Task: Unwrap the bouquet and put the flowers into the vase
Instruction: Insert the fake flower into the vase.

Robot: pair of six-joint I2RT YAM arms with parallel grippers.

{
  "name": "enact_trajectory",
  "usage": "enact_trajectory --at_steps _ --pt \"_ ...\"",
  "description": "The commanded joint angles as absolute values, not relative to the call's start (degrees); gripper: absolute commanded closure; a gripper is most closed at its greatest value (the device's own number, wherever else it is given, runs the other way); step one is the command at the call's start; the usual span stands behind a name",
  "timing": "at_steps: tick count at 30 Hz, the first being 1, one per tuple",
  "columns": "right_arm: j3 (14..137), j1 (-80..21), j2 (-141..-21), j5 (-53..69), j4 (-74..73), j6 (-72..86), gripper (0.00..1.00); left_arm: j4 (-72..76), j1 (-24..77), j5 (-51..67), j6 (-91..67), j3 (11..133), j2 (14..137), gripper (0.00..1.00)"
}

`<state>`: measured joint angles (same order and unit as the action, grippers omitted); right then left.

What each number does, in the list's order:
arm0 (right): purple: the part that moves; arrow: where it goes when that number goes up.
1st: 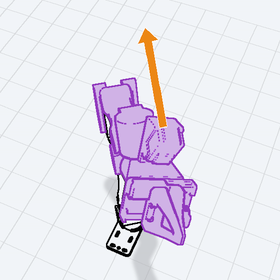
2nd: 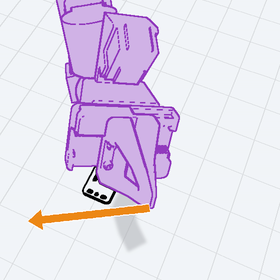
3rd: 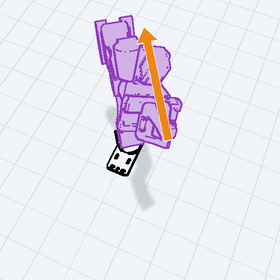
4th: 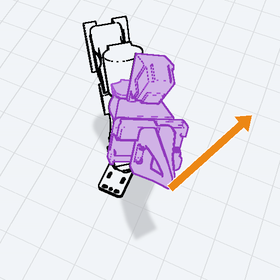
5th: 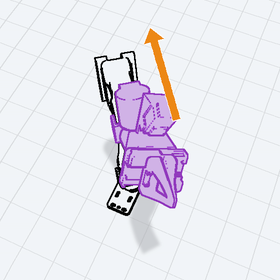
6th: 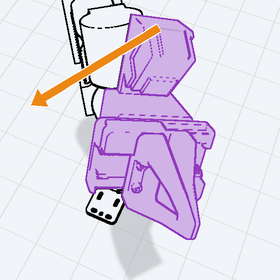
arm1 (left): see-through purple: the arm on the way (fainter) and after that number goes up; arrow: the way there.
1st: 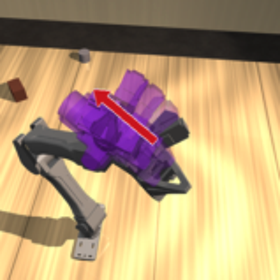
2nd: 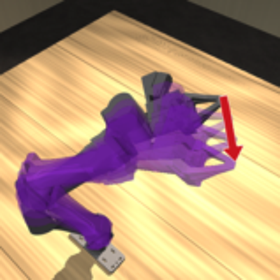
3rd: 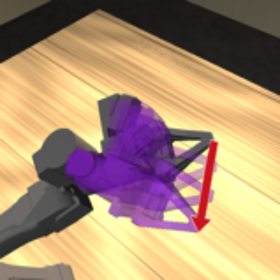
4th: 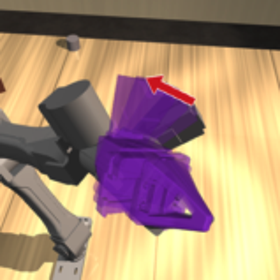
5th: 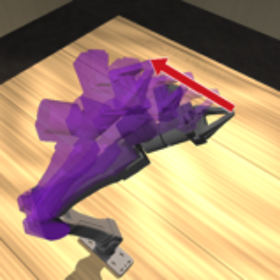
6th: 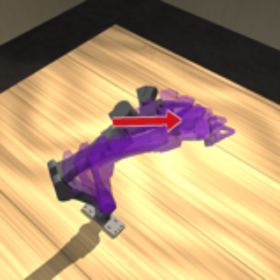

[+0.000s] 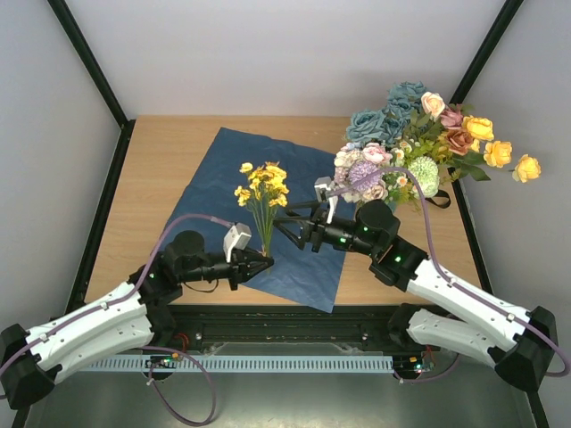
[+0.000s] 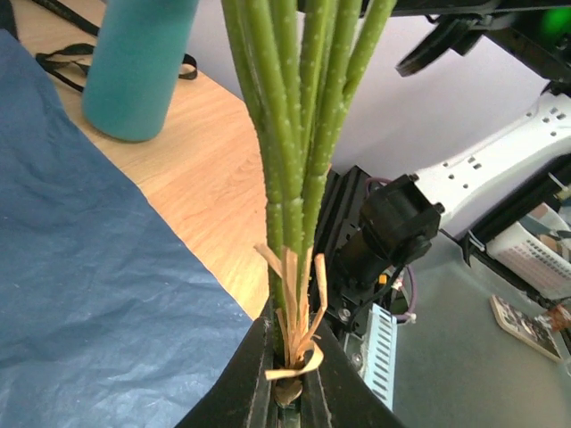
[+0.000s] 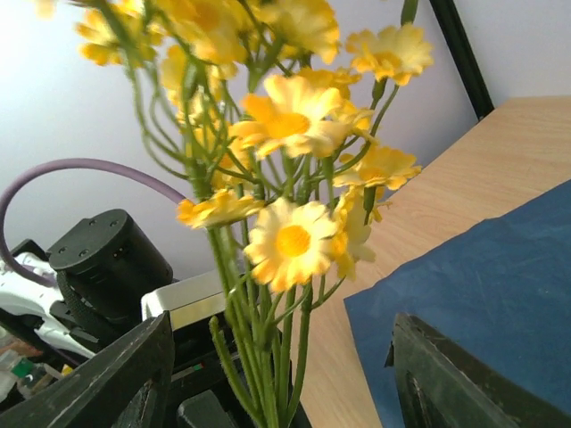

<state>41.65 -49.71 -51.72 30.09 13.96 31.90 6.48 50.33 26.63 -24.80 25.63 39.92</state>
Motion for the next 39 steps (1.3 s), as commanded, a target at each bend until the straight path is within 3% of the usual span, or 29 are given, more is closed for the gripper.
enact_trajectory --at_steps 1,5,8,11,15,17,20,22,24,29,39 --pt "44.8 -50.3 -54.7 33.0 15.0 31.6 0.34 7.3 51.1 30.5 -22.9 27.7 40.6 0.98" --pt "47.4 -51.0 -56.4 33.1 13.3 30.1 0.34 7.0 51.6 31.6 -22.3 27.9 40.7 0.98" --pt "47.0 -51.0 -56.0 33.5 14.3 29.0 0.44 7.1 51.7 33.0 -22.2 28.0 41.1 0.98" --pt "46.2 -51.0 -55.2 33.7 15.9 28.8 0.64 7.1 51.8 34.4 -22.2 28.2 42.0 0.98" --pt "44.0 -51.1 -53.4 35.0 20.6 28.2 0.97 6.5 51.9 34.2 -22.1 28.7 42.9 0.98" --pt "43.3 -51.0 -52.3 35.4 21.9 27.2 0.99 6.1 51.9 34.0 -22.2 29.4 43.3 0.95" --pt "41.9 -51.0 -49.5 33.3 22.6 23.4 0.99 3.7 51.9 30.2 -23.4 31.2 43.4 0.75" --pt "41.3 -51.0 -46.4 29.9 22.0 18.9 0.99 2.6 51.9 28.5 -23.9 32.1 43.4 0.44" --pt "41.9 -51.0 -42.1 23.6 19.0 13.3 0.99 3.8 51.9 27.2 -25.5 32.2 43.1 0.31" --pt "44.0 -51.0 -30.7 7.8 12.9 3.8 0.99 7.2 51.7 24.5 -29.4 32.4 41.8 0.20" --pt "51.1 -51.0 -19.6 -18.6 6.6 -9.5 0.99 3.9 51.0 17.0 -27.6 34.7 43.1 0.12"
